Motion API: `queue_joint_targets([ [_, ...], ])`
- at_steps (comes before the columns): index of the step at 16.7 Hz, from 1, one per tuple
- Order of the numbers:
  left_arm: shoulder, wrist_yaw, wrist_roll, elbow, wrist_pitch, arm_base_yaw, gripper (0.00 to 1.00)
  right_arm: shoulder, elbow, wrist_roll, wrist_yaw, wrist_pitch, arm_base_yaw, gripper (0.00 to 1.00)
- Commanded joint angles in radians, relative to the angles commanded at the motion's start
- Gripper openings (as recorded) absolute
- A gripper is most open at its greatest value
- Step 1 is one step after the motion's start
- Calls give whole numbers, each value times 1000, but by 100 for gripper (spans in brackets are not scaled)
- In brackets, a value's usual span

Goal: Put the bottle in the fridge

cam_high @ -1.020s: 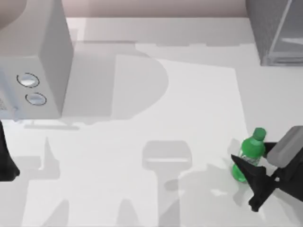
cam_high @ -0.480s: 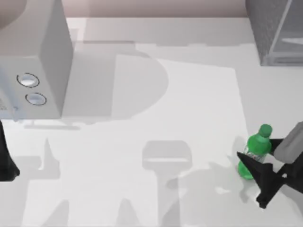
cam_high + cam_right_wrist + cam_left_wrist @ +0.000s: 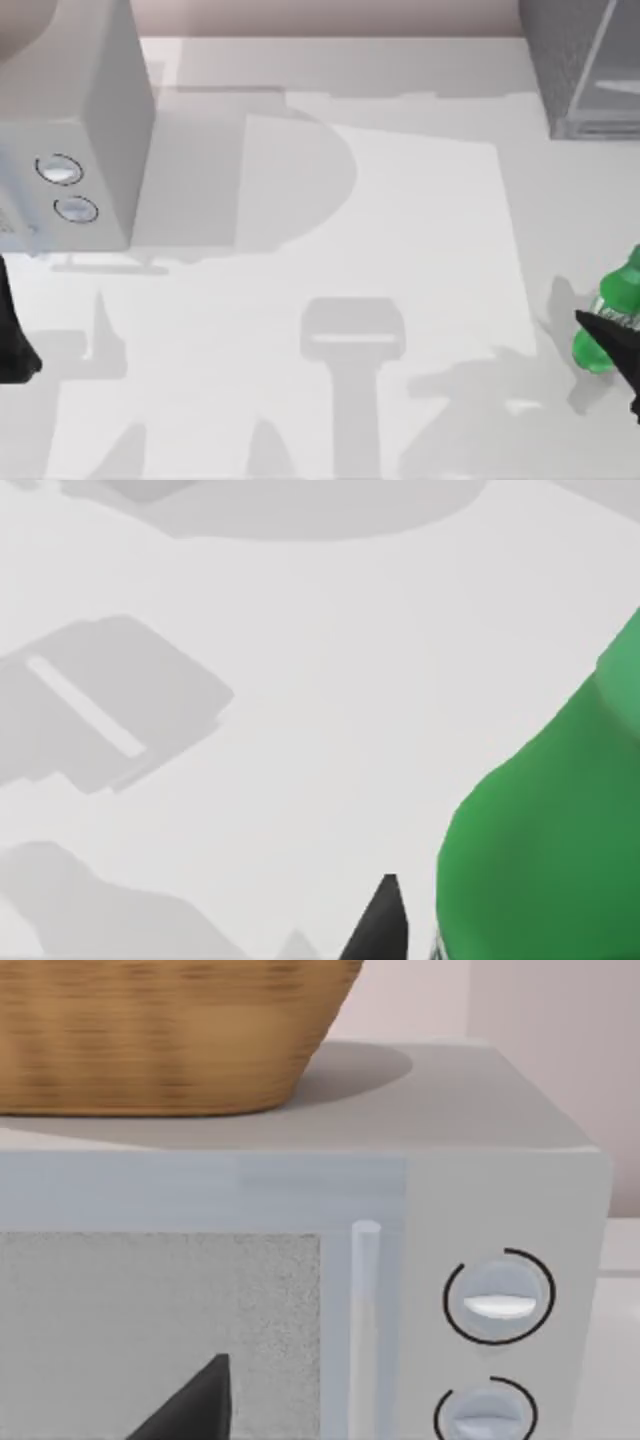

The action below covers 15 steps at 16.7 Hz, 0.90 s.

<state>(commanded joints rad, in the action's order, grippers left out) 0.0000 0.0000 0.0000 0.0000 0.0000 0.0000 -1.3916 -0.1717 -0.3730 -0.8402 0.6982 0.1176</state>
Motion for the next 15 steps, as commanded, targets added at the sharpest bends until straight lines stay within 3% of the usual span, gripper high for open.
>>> queue_joint_targets([
  [6,0,0,0,0,0,0,100,162,-30,-95,-143,-225,169,1],
  [12,0,0,0,0,0,0,100,170,-24,-88,-132,-232,163,1],
  [15,0,0,0,0,0,0,100,258,-3,-51,-61,-272,142,1],
])
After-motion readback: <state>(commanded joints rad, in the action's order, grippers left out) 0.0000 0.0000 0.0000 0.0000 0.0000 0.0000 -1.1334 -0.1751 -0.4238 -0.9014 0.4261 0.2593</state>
